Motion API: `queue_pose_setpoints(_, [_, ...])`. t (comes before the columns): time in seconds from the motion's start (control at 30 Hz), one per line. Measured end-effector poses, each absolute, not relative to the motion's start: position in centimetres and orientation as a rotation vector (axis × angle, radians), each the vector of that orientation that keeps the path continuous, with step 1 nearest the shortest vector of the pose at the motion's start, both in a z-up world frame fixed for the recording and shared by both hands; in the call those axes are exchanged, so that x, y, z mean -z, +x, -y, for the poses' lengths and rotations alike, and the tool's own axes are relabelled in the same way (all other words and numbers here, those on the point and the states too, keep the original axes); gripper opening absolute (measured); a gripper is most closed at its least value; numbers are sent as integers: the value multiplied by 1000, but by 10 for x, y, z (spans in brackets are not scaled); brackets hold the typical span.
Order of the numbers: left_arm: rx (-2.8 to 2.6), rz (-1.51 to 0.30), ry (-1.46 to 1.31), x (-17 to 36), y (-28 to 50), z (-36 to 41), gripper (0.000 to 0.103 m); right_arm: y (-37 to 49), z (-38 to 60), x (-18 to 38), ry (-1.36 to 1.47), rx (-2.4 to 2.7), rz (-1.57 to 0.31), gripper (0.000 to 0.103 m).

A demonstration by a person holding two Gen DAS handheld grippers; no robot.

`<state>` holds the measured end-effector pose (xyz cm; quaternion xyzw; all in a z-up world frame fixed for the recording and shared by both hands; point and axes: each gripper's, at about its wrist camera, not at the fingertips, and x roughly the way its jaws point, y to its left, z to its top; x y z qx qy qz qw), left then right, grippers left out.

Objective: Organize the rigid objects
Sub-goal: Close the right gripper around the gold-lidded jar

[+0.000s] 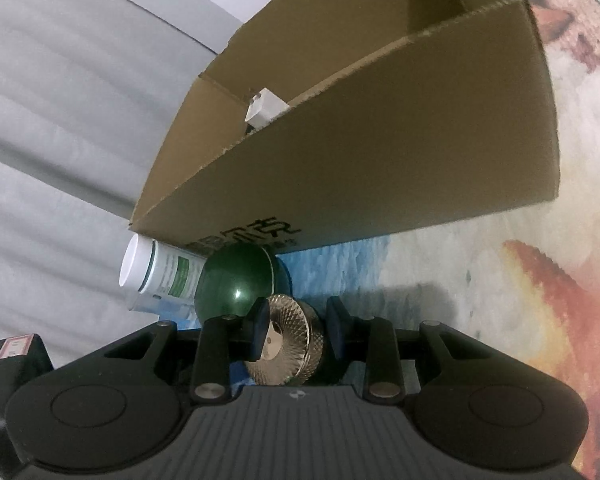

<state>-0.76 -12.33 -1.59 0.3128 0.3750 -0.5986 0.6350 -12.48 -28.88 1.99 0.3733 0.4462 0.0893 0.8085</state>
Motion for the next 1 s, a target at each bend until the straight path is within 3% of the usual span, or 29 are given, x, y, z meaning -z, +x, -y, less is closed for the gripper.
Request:
queue_pose_setpoints(0.7, [1508, -806, 816, 14, -51, 104, 56, -188, 310, -23, 836, -100, -937, 34])
queue_pose_setpoints(1.0, [1501, -770, 825, 7, -48, 121, 57, -185, 305, -19, 833, -107, -938, 44])
